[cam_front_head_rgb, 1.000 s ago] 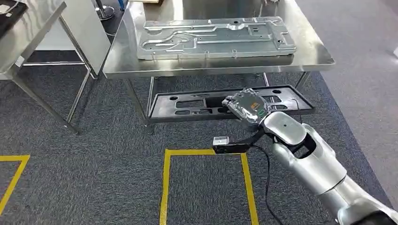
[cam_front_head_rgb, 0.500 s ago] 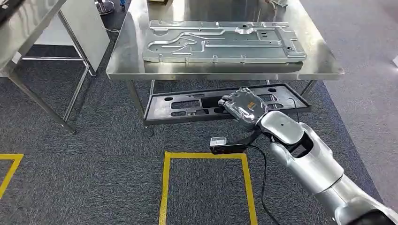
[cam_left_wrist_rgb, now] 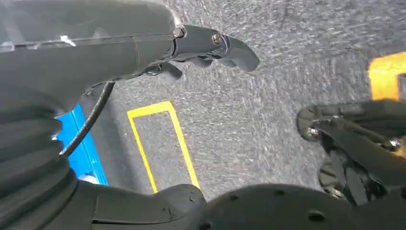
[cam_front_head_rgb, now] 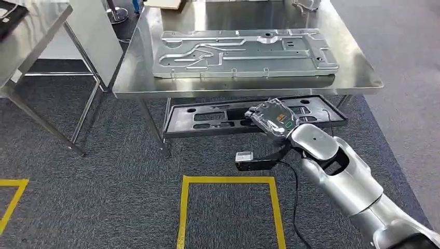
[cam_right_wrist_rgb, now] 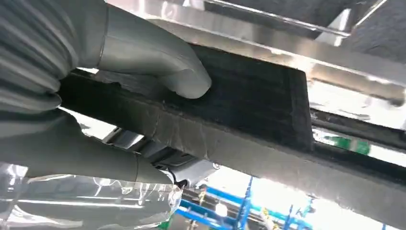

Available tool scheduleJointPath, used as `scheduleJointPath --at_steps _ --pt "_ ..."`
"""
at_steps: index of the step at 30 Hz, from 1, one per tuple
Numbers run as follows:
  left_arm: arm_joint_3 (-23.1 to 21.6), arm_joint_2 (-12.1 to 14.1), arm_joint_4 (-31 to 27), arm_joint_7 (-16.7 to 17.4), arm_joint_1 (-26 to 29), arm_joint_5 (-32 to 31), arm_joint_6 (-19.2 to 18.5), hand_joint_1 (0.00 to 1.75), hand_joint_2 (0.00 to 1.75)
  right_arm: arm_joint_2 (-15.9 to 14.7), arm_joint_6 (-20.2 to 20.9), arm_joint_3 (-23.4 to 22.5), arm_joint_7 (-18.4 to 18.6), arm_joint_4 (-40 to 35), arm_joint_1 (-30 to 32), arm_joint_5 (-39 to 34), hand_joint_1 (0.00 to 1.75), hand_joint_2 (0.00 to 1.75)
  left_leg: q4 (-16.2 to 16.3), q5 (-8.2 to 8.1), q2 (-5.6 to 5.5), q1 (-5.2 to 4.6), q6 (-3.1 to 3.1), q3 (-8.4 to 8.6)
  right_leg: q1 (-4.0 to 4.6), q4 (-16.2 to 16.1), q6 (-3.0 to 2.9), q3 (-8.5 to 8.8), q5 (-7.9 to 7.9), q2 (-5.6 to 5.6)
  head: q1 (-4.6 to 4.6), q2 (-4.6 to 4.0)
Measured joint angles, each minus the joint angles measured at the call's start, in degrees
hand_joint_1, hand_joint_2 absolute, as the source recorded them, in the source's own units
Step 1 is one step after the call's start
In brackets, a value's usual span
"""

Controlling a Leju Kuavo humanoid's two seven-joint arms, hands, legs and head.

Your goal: Take the parts from the cabinet and place them on the table.

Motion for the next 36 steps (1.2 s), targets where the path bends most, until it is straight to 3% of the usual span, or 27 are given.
scheduleJointPath --at_steps 2,3,4,7,8,9,11,13,14,15,17,18,19,20,22,23,24,27,29,30,32,33,34,35,36 --pt "0.0 0.0 0.0 0.0 0.1 0.0 0.0 0.00 1.75 0.0 0.0 0.0 0.0 0.0 0.1 0.0 1.75 1.75 8.2 -2.45 0.04 0.17 -0.39 -4.99 0.09 0.0 -0.15 0.60 -0.61 -0.03 -0.02 0.00" --pt "0.0 0.0 0.0 0.0 0.2 0.0 0.0 0.00 1.75 0.0 0.0 0.0 0.0 0.0 0.2 0.0 1.75 1.75 9.6 -1.97 0.05 0.23 -0.52 -6.40 0.09 0.1 -0.14 0.95 -0.94 -0.01 0.00 0.00" --pt "0.0 0.0 0.0 0.0 0.3 0.0 0.0 0.00 1.75 0.0 0.0 0.1 0.0 0.0 0.2 0.0 1.75 1.75 8.2 0.21 0.08 0.34 -0.65 -6.42 0.03 0.1 -0.02 1.52 -1.36 0.07 -0.02 0.00" --pt "0.0 0.0 0.0 0.0 0.3 0.0 0.0 0.00 1.75 0.0 0.0 0.1 0.0 0.0 0.2 0.0 1.75 1.75 -4.8 9.00 0.11 0.51 -0.60 -1.75 -0.15 0.3 0.72 3.16 -2.86 0.09 0.00 0.00" --pt "0.0 0.0 0.0 0.0 0.3 0.0 0.0 0.00 1.75 0.0 0.0 0.2 0.0 0.0 0.1 0.0 1.75 1.75 -6.1 7.90 -0.13 0.08 -0.38 -1.04 0.24 0.6 1.22 3.23 -3.32 0.19 0.00 0.00" --pt "0.0 0.0 0.0 0.0 0.3 0.0 0.0 0.00 1.75 0.0 0.0 0.2 0.0 0.0 0.1 0.0 1.75 1.75 -6.6 7.66 -0.16 0.06 0.28 -0.75 0.27 0.6 1.51 3.11 -3.40 0.33 0.00 0.00" --pt "0.0 0.0 0.0 0.0 0.3 0.0 0.0 0.00 1.75 0.0 0.0 0.2 0.0 0.0 0.1 0.0 1.75 1.75 -6.6 7.42 -0.14 -0.21 0.90 -0.92 0.21 0.1 1.98 3.24 -3.45 0.26 -0.02 0.00" --pt "0.0 0.0 0.0 0.0 0.3 0.0 0.0 0.00 1.75 0.1 0.0 0.1 0.0 -0.1 0.1 0.0 1.75 1.75 -7.4 7.53 -0.15 0.42 1.81 -0.14 -0.08 0.1 2.62 3.48 -4.07 0.19 -0.02 0.00" --pt "0.0 0.0 0.0 0.0 0.3 0.0 0.0 0.00 1.75 0.2 0.0 0.1 0.0 -0.1 0.1 0.0 1.75 1.75 -7.7 7.33 -0.27 0.30 2.09 0.30 -0.07 1.8 2.70 2.97 -4.59 0.34 0.02 0.00" --pt "0.0 0.0 0.0 0.0 0.3 0.0 0.0 0.00 1.75 0.4 0.0 0.1 0.0 -0.1 0.0 0.0 1.75 1.75 -7.7 7.08 -0.25 0.30 2.49 0.54 -0.13 5.2 2.75 1.07 -6.00 0.43 -0.02 0.00" --pt "0.0 0.0 -0.1 0.0 0.2 0.0 0.0 0.00 1.75 0.4 0.0 0.1 0.0 0.1 0.3 0.0 1.75 1.75 -7.7 6.56 -0.28 0.11 2.96 1.08 -0.13 14.6 2.84 -4.69 -8.85 0.52 0.00 0.00" --pt "0.0 0.0 -0.1 0.0 0.2 0.0 0.0 0.00 1.75 0.4 0.0 0.1 0.0 0.2 0.5 0.0 1.75 1.75 -7.7 6.25 -0.35 0.04 3.03 1.39 -0.13 17.4 2.83 -6.92 -9.02 0.52 0.00 0.00" --pt "0.0 0.0 -0.2 0.0 0.2 0.0 0.0 0.00 1.75 0.4 0.0 0.1 0.0 0.3 0.7 0.0 1.75 1.75 -7.7 5.94 -0.40 -0.03 3.02 1.80 -0.13 17.7 2.77 -7.97 -7.75 0.52 0.00 0.00" --pt "0.0 0.0 -0.2 0.0 0.2 0.0 -0.1 0.00 1.75 0.4 0.0 0.1 0.0 0.4 0.8 0.0 1.75 1.75 -7.7 5.59 -0.49 -0.09 3.00 2.29 -0.12 15.6 2.60 -7.69 -5.44 0.52 0.00 0.00" --pt "0.1 0.0 -0.2 0.0 0.3 0.0 -0.2 0.00 1.75 0.4 0.0 0.0 0.0 0.4 0.6 0.0 1.75 1.75 -7.7 4.79 -0.53 -0.25 2.80 3.54 0.10 6.3 1.79 -4.34 1.24 0.46 0.00 0.00" --pt "0.1 -0.1 -0.2 0.0 0.4 0.0 -0.2 0.00 1.75 0.5 0.0 -0.2 0.0 0.4 0.5 0.0 1.75 1.75 -7.7 4.38 -0.52 -0.23 2.63 3.80 0.53 2.3 1.08 -3.00 2.61 0.10 0.00 0.00" --pt "0.1 -0.2 -0.2 -0.1 0.3 0.0 -0.2 0.00 1.75 0.6 0.0 -0.2 0.0 0.4 0.4 0.0 1.75 1.75 -7.4 4.00 -0.50 -0.66 2.15 3.71 0.85 1.2 0.90 -2.18 1.84 0.04 0.02 0.00" --pt "0.2 -0.2 -0.2 -0.1 0.3 0.0 -0.2 0.00 1.75 0.6 -0.1 -0.3 0.1 0.4 0.3 0.0 1.75 1.75 -8.0 3.65 -0.29 -0.26 1.42 4.11 1.14 1.0 0.52 -2.06 1.21 0.38 0.00 0.00" --pt "0.3 -0.1 -0.3 -0.1 0.2 -0.1 -0.2 0.00 1.75 0.6 -0.1 -0.5 0.1 0.4 0.2 0.0 1.75 1.75 -7.8 3.02 -0.22 -0.37 0.71 4.41 0.38 0.0 0.24 -1.11 1.19 0.30 -0.02 0.00" --pt "0.4 -0.1 -0.3 -0.2 0.2 -0.1 -0.2 0.00 1.75 0.5 -0.2 -0.5 0.1 0.4 0.1 0.0 1.75 1.75 -5.6 1.96 -0.01 -0.26 0.27 3.71 0.38 -0.3 -0.15 -0.46 0.90 0.22 0.00 0.00" --pt "0.6 -0.1 -0.3 -0.2 0.1 -0.2 -0.2 0.00 1.75 0.3 -0.3 -0.8 0.3 0.5 0.1 0.0 1.75 1.75 2.8 -1.67 0.04 0.00 -0.10 -0.97 0.43 -0.3 -0.58 0.02 0.43 0.09 0.00 0.00" --pt "0.6 -0.1 -0.3 -0.2 0.2 -0.2 -0.2 0.00 1.75 0.3 -0.3 -0.9 0.3 0.5 0.2 0.1 1.75 1.75 5.7 -2.50 0.05 0.07 -0.23 -2.70 0.44 -0.3 -0.61 0.21 0.26 0.08 0.02 0.00" --pt "0.9 -0.1 -0.3 -0.2 0.3 -0.5 -0.3 0.00 1.75 0.3 -0.4 -1.1 0.5 0.6 0.5 0.3 1.75 1.75 8.8 -2.38 0.07 0.21 -0.47 -5.09 0.44 -0.3 -0.56 0.67 -0.18 0.11 0.00 0.00" --pt "1.0 -0.1 -0.3 -0.2 0.5 -0.6 -0.3 0.00 1.75 0.3 -0.5 -1.2 0.5 0.7 0.8 0.4 1.75 1.75 7.9 -0.54 0.13 0.38 -0.65 -5.35 0.40 -0.3 -0.48 1.20 -0.57 0.17 -0.02 0.00" --pt "1.0 -0.1 -0.3 -0.2 0.6 -0.7 -0.3 0.00 1.75 0.3 -0.6 -1.4 0.6 0.7 1.0 0.4 1.75 1.75 4.7 2.29 0.18 0.49 -0.75 -4.41 0.32 -0.2 -0.27 1.75 -0.99 0.25 0.00 0.00"
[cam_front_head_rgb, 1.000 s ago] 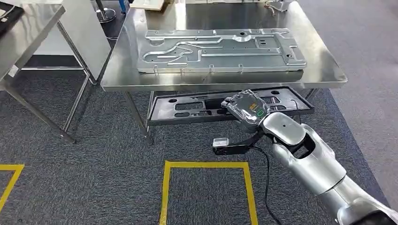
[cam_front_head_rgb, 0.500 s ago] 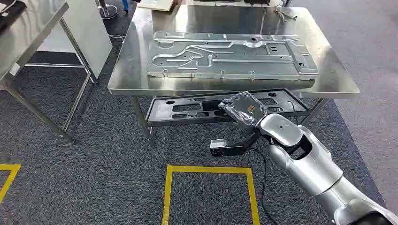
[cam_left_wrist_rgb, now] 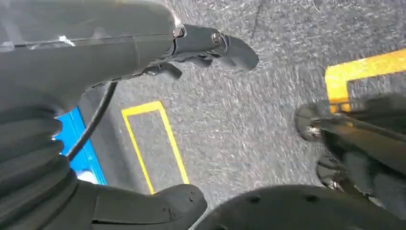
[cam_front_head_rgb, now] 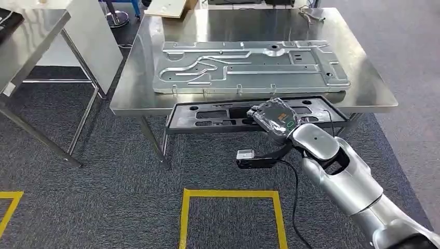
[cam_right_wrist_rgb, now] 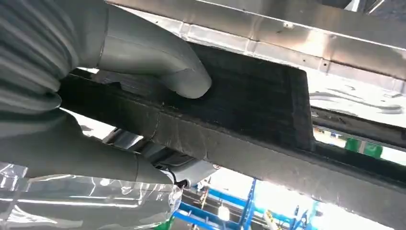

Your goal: Take the parts from the cabinet and place them on the table.

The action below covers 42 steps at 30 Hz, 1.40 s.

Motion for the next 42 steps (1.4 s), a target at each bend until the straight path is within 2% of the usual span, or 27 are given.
scheduleJointPath --at_steps 2,4,6,8,13,14,15,16,17,19,20,21,24,25,26,27,28,30,31,32,34,35,36,37,39,40,42 --pt "0.0 0.0 0.0 -0.1 0.0 -0.1 0.0 0.00 1.75 0.0 -0.3 -0.8 0.1 0.0 0.0 0.2 1.75 1.75 -9.0 5.81 0.03 0.20 0.02 3.34 -0.23 0.3 0.53 0.99 -0.97 0.10 -0.02 0.00" --pt "0.2 0.0 0.0 -0.1 0.0 -0.3 -0.2 0.00 1.75 0.0 -0.5 -1.8 0.2 0.1 -0.1 0.4 1.75 1.75 -11.9 4.70 -0.26 -0.21 0.95 4.74 0.06 0.8 1.39 0.89 -1.66 0.41 0.00 0.00" --pt "0.2 0.0 0.0 -0.2 0.0 -0.4 -0.2 0.00 1.75 0.0 -0.4 -2.3 0.2 0.2 0.0 0.8 1.75 1.75 -11.5 4.48 -0.21 -0.42 1.61 4.59 0.11 0.3 1.87 0.99 -1.62 0.39 -0.02 0.00" --pt "0.3 0.0 0.0 -0.2 0.0 -0.6 -0.3 0.00 1.75 0.0 -0.4 -2.6 0.1 0.2 0.2 1.0 1.75 1.75 -12.4 4.60 -0.16 0.06 2.60 5.39 -0.16 0.4 2.54 1.23 -2.18 0.31 -0.02 0.00" --pt "0.3 0.0 -0.1 -0.4 0.0 -0.6 -0.3 0.00 1.75 0.1 -0.4 -2.8 0.0 0.2 0.2 1.0 1.75 1.75 -12.6 4.42 -0.22 -0.01 2.87 5.77 -0.27 2.0 2.63 0.80 -2.68 0.33 0.02 0.00" --pt "0.3 0.0 -0.1 -0.4 0.0 -0.7 -0.4 0.00 1.75 0.2 -0.4 -2.9 0.1 0.2 0.2 1.0 1.75 1.75 -12.6 4.31 -0.21 -0.02 3.03 5.88 -0.28 3.4 2.67 0.00 -3.22 0.34 0.00 0.00" --pt "0.4 0.0 -0.3 -0.4 -0.1 -0.8 -0.4 0.00 1.75 0.5 -0.4 -3.5 0.1 0.6 0.8 1.1 1.75 1.75 -12.6 3.31 -0.24 -0.27 3.73 6.77 -0.42 17.5 3.00 -9.38 -6.64 0.43 0.00 0.00" --pt "0.4 0.0 -0.3 -0.4 0.0 -0.9 -0.5 0.00 1.75 0.5 -0.4 -3.5 0.1 0.8 1.2 1.1 1.75 1.75 -12.6 2.90 -0.36 -0.28 3.69 7.28 -0.42 17.2 2.97 -10.10 -5.12 0.43 0.00 0.00" --pt "0.4 0.0 -0.3 -0.4 0.0 -0.9 -0.6 0.00 1.75 0.5 -0.4 -3.5 0.1 0.8 1.3 1.1 1.75 1.75 -12.6 2.48 -0.42 -0.28 3.60 7.92 -0.42 14.8 2.85 -9.57 -2.55 0.42 0.00 0.00" --pt "0.4 -0.1 -0.3 -0.4 0.1 -1.0 -0.9 0.00 1.75 0.5 -0.4 -3.6 0.1 0.8 1.2 1.1 1.75 1.75 -12.6 1.50 -0.42 -0.30 3.31 9.42 -0.34 5.4 2.27 -6.03 3.65 0.35 0.00 0.00" --pt "0.5 -0.1 -0.3 -0.4 0.1 -1.0 -0.9 0.00 1.75 0.5 -0.4 -3.6 0.1 0.8 1.1 1.1 1.75 1.75 -12.7 1.04 -0.38 -0.34 2.99 9.56 -0.09 2.6 1.90 -4.59 3.98 0.14 0.02 0.00" --pt "0.5 -0.1 -0.3 -0.5 -0.1 -1.0 -0.9 0.00 1.75 0.6 -0.4 -3.6 0.1 0.8 0.9 1.1 1.75 1.75 -12.5 0.47 -0.43 -0.69 2.54 9.81 0.29 1.0 1.70 -3.75 3.15 0.18 0.02 0.00" --pt "0.5 -0.1 -0.4 -0.5 -0.1 -1.0 -0.9 0.00 1.75 0.6 -0.4 -3.7 0.1 0.8 0.9 1.1 1.75 1.75 -13.5 -0.05 -0.18 -0.57 1.64 10.63 0.44 1.1 1.00 -3.50 2.29 0.45 0.00 0.00" --pt "0.5 -0.1 -0.5 -0.5 -0.2 -1.0 -0.9 0.00 1.75 0.6 -0.4 -3.7 0.1 0.7 0.9 1.1 1.75 1.75 -13.5 -0.42 -0.14 -0.79 1.21 11.16 -0.28 0.4 0.78 -2.71 2.26 0.60 -0.04 0.00" --pt "0.5 -0.1 -0.5 -0.5 -0.2 -1.0 -0.9 0.00 1.75 0.6 -0.4 -3.7 0.1 0.7 0.9 1.1 1.75 1.75 -12.1 -0.77 -0.05 -0.62 0.90 11.04 -0.26 0.2 0.48 -2.11 2.01 0.48 0.02 0.00" --pt "0.5 -0.1 -0.5 -0.5 -0.2 -1.0 -0.9 0.00 1.75 0.6 -0.4 -3.7 0.1 0.7 0.7 1.1 1.75 1.75 -8.9 -2.09 -0.02 -0.59 0.68 9.40 -0.26 0.1 -0.05 -1.72 1.65 0.43 -0.04 0.00" --pt "0.5 -0.1 -0.5 -0.5 -0.2 -1.0 -0.9 0.00 1.75 0.5 -0.4 -3.8 0.1 0.7 0.7 1.1 1.75 1.75 -4.0 -4.01 0.00 -0.53 0.50 6.44 -0.15 0.1 -0.30 -1.33 1.28 0.34 -0.02 0.00" --pt "0.5 -0.1 -0.5 -0.5 0.0 -1.0 -1.0 0.00 1.75 0.5 -0.4 -3.8 0.1 0.8 1.1 1.1 1.75 1.75 4.0 -5.84 0.04 -0.45 0.25 0.95 0.05 0.1 -0.46 -0.44 0.30 0.34 -0.02 0.00" --pt "0.5 -0.1 -0.5 -0.5 0.1 -1.0 -1.0 0.00 1.75 0.5 -0.4 -3.8 0.1 0.8 1.2 1.1 1.75 1.75 4.6 -4.51 0.04 -0.44 0.20 -0.41 0.11 0.1 -0.44 0.22 -0.23 0.37 0.00 0.00" --pt "0.5 -0.1 -0.5 -0.5 0.2 -1.0 -1.0 0.00 1.75 0.5 -0.4 -3.7 0.1 0.8 1.3 1.1 1.75 1.75 2.7 -2.11 0.05 -0.44 0.26 -0.40 0.13 0.1 -0.40 0.93 -0.76 0.45 -0.02 0.00" --pt "0.7 -0.1 -0.5 -0.5 0.2 -1.0 -1.0 0.00 1.75 0.5 -0.4 -3.7 0.1 0.8 1.4 1.1 1.75 1.75 -6.6 4.99 0.04 -0.47 0.80 2.28 0.20 0.1 -0.13 2.73 -2.04 0.54 0.00 0.00" --pt "0.9 -0.1 -0.5 -0.5 0.3 -1.0 -1.0 0.00 1.75 0.5 -0.4 -3.7 0.1 0.8 1.4 1.1 1.75 1.75 -11.0 7.30 -0.08 -0.64 1.39 3.40 0.14 0.0 0.04 3.16 -2.71 0.52 0.00 0.00" --pt "1.1 -0.1 -0.6 -0.5 0.3 -1.0 -1.0 0.00 1.75 0.5 -0.3 -3.7 0.1 1.0 1.3 1.1 1.75 1.75 -11.4 5.94 -0.09 -1.04 1.74 4.15 0.49 0.1 0.53 3.46 -3.18 0.63 0.00 0.00" --pt "1.2 -0.2 -0.6 -0.6 0.3 -1.0 -1.0 0.00 1.75 0.5 -0.3 -3.7 0.1 1.0 1.4 1.1 1.75 1.75 -12.2 5.28 0.08 -1.21 2.09 4.84 0.24 0.1 0.89 3.52 -3.41 0.88 0.00 0.00" --pt "1.3 -0.2 -0.8 -0.6 0.3 -1.0 -1.1 0.00 1.75 0.5 -0.3 -3.7 0.1 1.0 1.6 1.1 1.75 1.75 -13.0 4.74 0.11 -1.26 2.96 5.07 0.15 0.6 1.59 4.07 -2.69 0.91 0.00 0.00" --pt "1.4 -0.2 -0.9 -0.6 0.3 -1.1 -1.2 0.00 1.75 0.5 -0.4 -3.7 0.1 1.0 1.6 1.1 1.75 1.75 -13.4 4.59 0.00 -1.16 3.35 6.45 0.07 0.9 1.70 4.31 -2.69 0.92 0.00 0.00" --pt "1.4 -0.3 -0.9 -0.6 0.2 -1.0 -1.2 0.00 1.75 0.9 -0.4 -3.8 0.1 1.0 1.4 1.1 1.75 1.75 -14.3 4.19 0.10 -0.74 3.80 8.11 0.04 5.3 1.93 2.13 -3.20 0.87 0.04 0.00"
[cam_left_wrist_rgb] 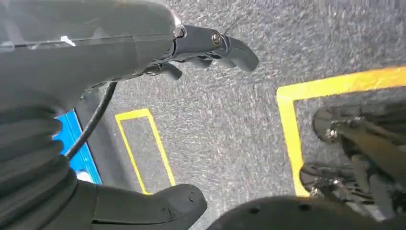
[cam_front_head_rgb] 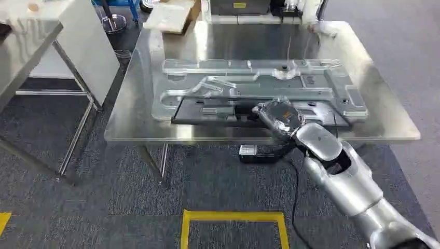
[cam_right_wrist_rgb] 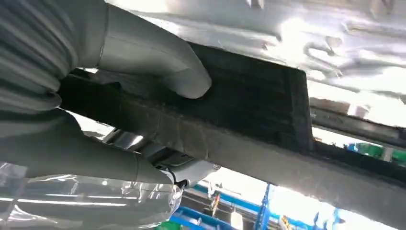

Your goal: Take the parts from the cabinet and place them on the table.

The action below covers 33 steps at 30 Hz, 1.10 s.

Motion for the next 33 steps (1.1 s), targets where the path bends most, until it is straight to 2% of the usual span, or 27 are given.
scheduleJointPath --at_steps 1,3,4,5,6,7,8,9,10,11,12,14,15,16,18,19,20,21,22,23,24,25,28,29,30,31,33 --pt "0.0 0.0 0.0 0.0 -0.1 0.0 0.0 0.00 1.75 0.3 0.0 0.0 0.0 0.1 -0.1 0.0 1.75 1.75 0.0 -0.39 -0.01 0.10 0.32 0.45 -0.13 3.7 0.18 -2.58 -1.00 0.04 -0.02 0.00" --pt "0.0 0.0 -0.1 0.0 -0.1 0.0 0.0 0.00 1.75 0.8 0.1 0.0 0.0 0.3 0.2 0.0 1.75 1.75 0.0 -1.45 -0.08 0.13 0.19 1.54 -0.54 10.2 0.87 -8.11 -3.73 0.02 -0.02 0.00" --pt "0.0 0.0 -0.1 0.0 -0.1 0.0 0.0 0.00 1.75 1.1 0.1 0.0 0.0 0.5 0.6 0.0 1.75 1.75 0.0 -2.04 -0.17 0.21 0.10 2.24 -0.71 11.3 1.16 -10.05 -4.52 -0.03 -0.02 0.00" --pt "0.0 0.0 -0.1 0.0 -0.1 0.0 0.0 0.00 1.75 1.3 0.1 0.0 0.0 0.7 0.7 0.0 1.75 1.75 0.0 -2.71 -0.22 0.32 -0.10 3.07 -0.86 10.3 1.29 -10.94 -3.96 -0.03 -0.02 0.00" --pt "0.0 -0.1 -0.1 0.0 0.0 0.0 0.0 0.00 1.75 1.4 0.1 0.0 0.0 0.8 0.8 0.0 1.75 1.75 0.0 -3.46 -0.26 0.47 -0.40 4.04 -1.01 7.4 1.38 -10.70 -1.98 -0.05 -0.02 0.00" --pt "0.1 -0.2 -0.1 0.0 0.0 0.0 0.0 0.00 1.75 1.6 0.1 0.0 0.0 0.8 0.8 0.0 1.75 1.75 0.0 -4.22 -0.26 0.64 -0.77 4.99 -1.14 3.4 1.54 -9.79 1.26 -0.14 0.00 0.00" --pt "0.1 -0.2 -0.1 0.0 0.0 0.0 0.0 0.00 1.75 1.7 0.1 0.0 0.0 0.9 0.7 0.0 1.75 1.75 0.0 -5.07 -0.23 0.77 -1.19 5.92 -1.27 -1.2 1.60 -8.66 5.65 -0.45 -0.02 0.00" --pt "0.1 -0.2 -0.1 0.0 0.1 0.0 0.0 0.00 1.75 1.8 0.1 0.0 0.0 1.0 0.7 0.0 1.75 1.75 0.2 -5.92 -0.19 0.48 -1.67 6.25 -1.26 -4.2 1.54 -8.61 9.49 -1.25 0.02 0.00" --pt "0.1 -0.2 -0.2 0.0 -0.1 0.0 0.0 0.00 1.75 2.1 0.2 0.0 0.0 1.2 0.6 0.0 1.75 1.75 0.1 -6.40 -0.32 0.49 -2.12 6.24 -0.88 -3.4 0.53 -8.36 6.54 -1.18 0.04 0.00" --pt "0.1 -0.2 -0.2 0.0 -0.3 0.0 0.1 0.00 1.75 2.5 0.1 0.0 0.0 1.2 0.7 0.0 1.75 1.75 -0.3 -6.97 -0.07 0.51 -2.62 6.72 -0.59 -3.4 0.03 -8.37 7.60 -0.89 -0.05 0.00" --pt "0.1 -0.2 -0.3 0.0 -0.2 0.0 0.1 0.00 1.75 2.5 0.2 0.0 0.0 1.2 0.9 0.0 1.75 1.75 0.7 -6.39 -0.01 0.47 -3.21 7.43 -0.86 -3.7 -0.58 -8.11 7.17 -0.59 -0.02 0.00" --pt "0.1 -0.2 -0.4 0.0 -0.3 0.0 0.1 0.00 1.75 2.5 0.1 0.0 0.0 1.1 0.8 0.0 1.75 1.75 2.4 -6.15 0.13 0.72 -3.64 6.98 -0.79 -3.9 -1.53 -6.77 6.28 -0.46 -0.04 0.00" --pt "0.1 -0.2 -0.4 0.0 -0.4 0.0 0.1 0.00 1.75 2.4 0.1 0.0 -0.1 1.2 0.8 0.0 1.75 1.75 5.3 -6.04 0.21 0.73 -3.68 5.73 -0.62 -3.9 -1.95 -5.98 5.93 -0.51 -0.02 0.00" --pt "0.1 -0.2 -0.4 0.0 -0.5 0.0 0.1 0.00 1.75 1.9 0.1 0.0 0.0 1.2 0.8 0.0 1.75 1.75 9.3 -6.42 0.28 0.73 -3.75 3.05 -0.47 -3.9 -2.32 -5.45 5.36 -0.58 0.00 0.00" --pt "0.1 -0.2 -0.4 0.0 -0.3 0.0 0.1 0.00 1.75 1.6 0.1 0.0 0.0 1.2 0.9 0.0 1.75 1.75 15.6 -9.85 0.29 0.64 -3.87 -2.25 -0.05 -3.9 -2.72 -4.41 4.29 -0.53 0.00 0.00" --pt "0.1 -0.3 -0.4 0.0 -0.2 0.0 0.1 0.00 1.75 1.6 0.1 0.0 0.0 1.3 1.0 0.0 1.75 1.75 17.3 -12.35 0.28 0.59 -3.67 -4.61 0.23 -3.9 -2.89 -3.66 3.61 -0.39 -0.02 0.00" --pt "0.1 -0.2 -0.4 0.0 -0.1 0.0 0.1 0.00 1.75 1.6 0.1 0.1 0.0 1.3 1.1 0.0 1.75 1.75 16.8 -13.37 0.28 0.50 -3.40 -5.98 0.54 -3.9 -3.01 -2.74 2.92 -0.19 -0.02 0.00" --pt "0.1 -0.2 -0.4 0.0 0.1 0.0 0.1 0.00 1.75 1.6 0.1 0.1 0.0 1.3 1.1 0.0 1.75 1.75 15.0 -12.72 0.27 0.31 -3.13 -6.38 0.80 -3.9 -3.06 -1.91 2.29 -0.07 -0.02 0.00" --pt "0.1 -0.2 -0.4 0.0 0.1 0.0 0.1 0.00 1.75 1.6 0.1 0.2 0.0 1.3 1.2 0.0 1.75 1.75 11.4 -9.93 0.25 -0.03 -2.39 -6.15 1.15 -3.9 -3.16 -0.82 1.52 -0.03 -0.02 0.00" --pt "0.1 -0.2 -0.4 0.0 0.1 0.0 0.1 0.00 1.75 1.6 0.1 0.2 0.0 1.3 1.2 0.0 1.75 1.75 7.3 -5.12 0.19 -0.48 -1.16 -5.70 1.43 -4.0 -3.24 0.19 0.93 -0.04 -0.02 0.00" --pt "0.2 -0.1 -0.5 0.0 0.1 0.0 0.1 0.00 1.75 1.6 0.1 0.2 0.0 1.3 1.3 0.0 1.75 1.75 4.3 0.08 0.14 -1.16 -0.07 -5.55 1.22 -4.1 -3.25 0.30 0.31 0.06 0.00 0.00" --pt "0.3 0.1 -0.7 0.0 0.2 0.0 0.1 0.00 1.75 1.6 0.2 0.3 0.0 1.6 1.1 0.0 1.75 1.75 3.8 2.72 -0.68 -2.08 0.86 -6.29 1.40 -3.6 -2.78 1.15 -0.17 0.28 0.00 0.00" --pt "0.4 0.1 -0.9 -0.6 0.1 0.5 0.2 0.00 1.75 1.6 0.1 0.4 0.0 1.6 1.3 0.0 1.75 1.75 2.6 2.69 -0.59 -2.51 0.95 -5.28 0.95 -4.4 -2.05 1.48 -1.05 0.65 -0.02 0.00" --pt "0.5 0.0 -0.9 -1.1 0.0 0.7 0.2 0.00 1.75 1.6 0.1 0.4 0.0 1.5 1.1 0.0 1.75 1.75 1.4 3.00 -0.48 -1.81 1.03 -4.54 1.50 -4.7 -1.71 1.82 -1.29 0.66 -0.04 0.00" --pt "0.5 -0.1 -0.9 -1.5 -0.1 0.8 0.2 0.00 1.75 1.6 0.1 0.3 0.0 1.4 1.4 0.0 0.00 0.00 0.4 3.19 -0.42 -1.63 0.93 -3.75 1.34 -3.9 -1.60 1.82 -1.89 0.34 0.00 0.00" --pt "0.5 -0.1 -1.0 -1.9 -0.2 1.1 0.4 0.00 1.75 1.6 0.1 0.2 0.1 1.4 1.2 0.0 0.00 0.00 -0.1 3.06 -0.34 -1.31 1.13 -3.28 1.20 -1.2 -1.25 0.27 -3.19 0.40 -0.02 0.00" --pt "0.5 -0.1 -1.1 -2.0 -0.3 1.1 0.3 0.00 1.75 1.8 0.0 0.2 0.2 1.4 1.4 0.1 0.00 0.00 -0.2 2.47 -0.26 -1.12 1.25 -2.68 0.54 7.8 -0.55 -5.29 -6.20 0.36 -0.02 0.00"
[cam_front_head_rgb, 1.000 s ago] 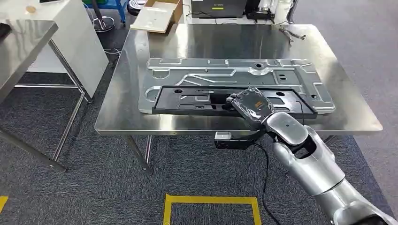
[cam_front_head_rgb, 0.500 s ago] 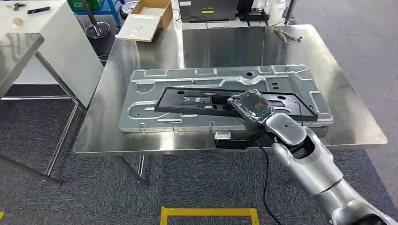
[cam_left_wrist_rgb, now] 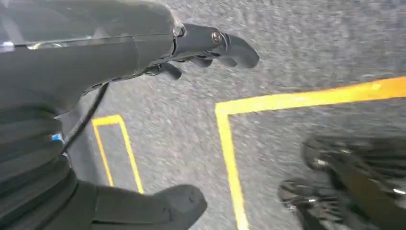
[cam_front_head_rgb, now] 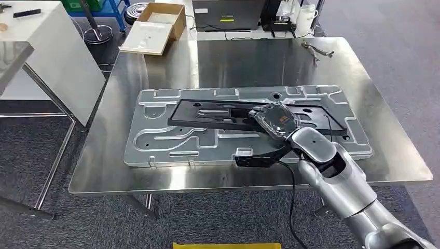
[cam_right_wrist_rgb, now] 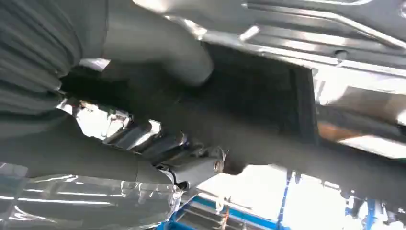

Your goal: Take the parts from the cabinet and place them on the table.

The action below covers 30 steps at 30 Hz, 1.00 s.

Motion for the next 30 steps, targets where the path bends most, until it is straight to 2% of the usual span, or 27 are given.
scheduleJointPath --at_steps 1,2,3,4,5,6,7,8,9,10,13,16,18,19,20,23,24,25,26,27,29,30 --pt "0.0 0.0 0.0 0.1 0.0 -0.1 -0.1 0.00 1.75 0.1 0.0 0.0 -0.1 0.1 0.4 0.0 0.00 0.00 0.0 -0.46 0.00 0.10 -0.13 0.36 -0.42 3.4 0.42 -2.61 -0.36 -0.03 0.02 0.00" --pt "0.0 0.0 0.0 0.1 0.0 -0.1 -0.1 0.00 1.75 0.3 0.1 0.0 -0.1 0.2 0.7 0.1 0.00 0.00 0.1 -0.85 -0.03 0.23 -0.32 0.73 -0.80 4.3 0.83 -4.06 0.66 -0.07 0.02 0.00" --pt "0.0 -0.1 0.0 0.1 0.1 0.2 -0.1 0.00 1.75 0.4 0.1 0.0 -0.1 0.2 0.9 0.1 0.00 0.00 0.2 -1.25 -0.08 0.40 -0.49 1.13 -1.13 2.9 1.20 -4.33 2.79 -0.10 0.02 0.00" --pt "0.2 -0.2 0.0 0.2 0.1 0.5 0.0 0.00 0.00 0.4 0.1 0.0 -0.1 0.3 0.9 0.1 0.00 0.00 0.5 -1.85 -0.14 0.65 -0.80 1.57 -1.42 -0.8 1.54 -3.48 6.25 -0.23 0.02 0.00" --pt "0.6 -0.2 0.0 0.2 0.0 0.8 0.0 0.00 0.00 0.4 0.1 0.0 -0.1 0.3 0.9 0.1 0.00 0.00 1.0 -2.47 -0.18 0.89 -1.16 1.99 -1.63 -5.5 1.77 -1.96 9.52 -0.37 0.02 0.00" --pt "1.0 -0.3 0.0 0.2 0.0 1.1 0.0 0.00 0.00 0.5 0.1 0.0 -0.1 0.3 0.8 0.1 0.00 0.00 1.4 -3.12 -0.19 0.96 -1.59 2.16 -1.78 -9.7 1.91 -0.57 12.06 -0.69 0.04 0.00" --pt "1.1 -0.3 0.0 0.4 -0.1 1.1 0.0 0.00 0.00 0.6 0.0 0.0 -0.1 0.3 0.7 0.1 0.00 0.00 2.3 -3.89 -0.22 0.70 -2.16 1.98 -1.21 -11.4 1.76 0.08 11.13 -0.87 0.02 0.00" --pt "1.2 -0.3 0.0 0.5 -0.2 1.1 0.0 0.00 0.00 0.7 0.0 0.0 -0.1 0.3 0.9 0.1 0.00 0.00 2.2 -4.04 -0.23 0.75 -2.44 1.82 -1.24 -11.3 0.97 0.00 10.99 -0.65 -0.02 0.00" --pt "1.3 -0.3 0.0 0.5 -0.2 1.1 0.0 0.00 0.00 0.7 0.0 0.0 -0.1 0.3 0.9 0.1 0.00 0.00 2.4 -4.38 -0.18 0.62 -2.22 1.72 -1.49 -11.7 0.86 0.08 11.14 -0.55 0.02 0.00" --pt "1.3 -0.3 0.0 0.7 -0.2 1.0 0.0 0.00 0.00 0.7 0.0 0.0 -0.2 0.3 0.9 0.1 0.00 0.00 2.2 -4.32 -0.13 0.63 -0.98 1.81 -1.34 -11.7 0.86 0.12 11.05 -0.49 0.00 0.00" --pt "1.4 -0.3 0.0 0.8 -0.2 1.0 -0.1 0.00 0.00 0.3 0.0 0.0 -0.2 0.3 0.9 0.1 0.00 0.00 1.8 -4.40 -0.07 0.76 -1.39 2.09 -1.04 -11.7 0.31 0.23 10.69 -0.45 0.00 0.00" --pt "1.4 -0.3 0.0 0.9 -0.2 0.9 -0.1 0.00 0.00 0.3 0.0 0.1 -0.2 0.3 0.8 0.1 0.00 0.00 1.4 -4.42 -0.10 0.77 -1.82 2.44 -1.01 -11.7 0.00 0.30 10.46 -0.48 0.00 0.00" --pt "1.5 -0.3 0.0 1.2 -0.2 1.1 -0.1 0.00 0.00 0.3 0.0 0.1 -0.2 0.3 0.8 0.1 0.00 0.00 1.4 -4.46 -0.10 0.77 -1.97 2.50 -0.99 -11.7 -0.10 0.32 10.35 -0.50 0.00 0.00" --pt "1.6 -0.3 0.0 1.3 -0.2 1.2 -0.1 0.00 0.00 0.3 0.0 0.1 -0.2 0.4 0.8 0.1 0.00 0.00 1.3 -4.47 -0.12 0.79 -2.31 2.53 -1.00 -11.7 -0.12 0.34 10.32 -0.52 0.00 0.00" --pt "1.9 -0.3 0.0 1.5 -0.3 1.2 -0.1 0.00 0.00 0.3 0.0 0.1 -0.2 0.4 0.8 0.1 0.00 0.00 1.4 -4.62 -0.14 0.77 -2.39 2.50 -1.13 -11.7 -0.11 0.38 10.33 -0.55 0.00 0.00" --pt "2.3 -0.3 0.0 1.9 -0.4 1.2 0.0 0.00 0.00 0.3 0.0 0.3 -0.3 0.6 0.8 0.1 0.00 0.00 1.7 -4.91 -0.14 0.55 -1.96 2.40 -1.41 -11.9 0.20 0.53 10.34 -0.62 0.00 0.00" --pt "2.3 -0.3 0.0 2.1 -0.4 1.2 0.0 0.00 0.00 0.3 0.0 0.3 -0.3 0.7 0.8 0.1 0.00 0.00 1.6 -4.52 -0.18 0.44 -1.75 2.63 -1.43 -12.3 0.59 0.80 10.77 -0.62 0.00 0.00" --pt "2.3 -0.3 0.0 2.1 -0.4 1.2 0.0 0.00 0.00 0.3 0.0 0.3 -0.3 0.7 0.8 0.1 0.00 0.00 0.2 -3.69 -0.13 0.54 -1.27 3.39 -1.17 -13.0 0.99 1.30 11.05 -0.51 0.00 0.00" --pt "2.4 -0.4 0.0 2.1 -0.5 1.2 0.0 0.00 0.00 0.3 0.0 0.3 -0.3 0.7 0.8 0.1 0.00 0.00 -1.2 -2.86 0.32 1.29 -1.53 4.36 -1.15 -12.6 0.94 1.43 10.23 -0.56 0.02 0.00" --pt "2.4 -0.4 0.0 2.1 -0.5 1.2 0.0 0.00 0.00 0.3 0.0 0.3 -0.3 0.8 0.5 0.1 0.00 0.00 -1.9 -2.57 0.31 1.31 -1.31 4.58 -1.02 -11.0 0.99 0.71 8.62 -0.51 0.04 0.00" --pt "2.4 -0.5 0.0 2.1 -0.6 1.2 -0.1 0.00 0.00 0.9 0.1 0.3 -0.3 0.9 0.6 0.1 0.00 0.00 -1.7 -2.55 0.60 1.33 -1.18 4.42 -1.18 -3.0 1.22 -2.66 4.26 -0.38 0.02 0.00" --pt "2.4 -0.5 0.0 2.1 -0.7 1.2 -0.1 0.00 0.00 1.2 0.1 0.3 -0.3 1.1 0.9 0.1 0.00 0.00 -1.6 -2.60 0.63 1.31 -1.17 4.33 -1.30 0.9 1.49 -4.36 2.92 -0.40 0.02 0.00"
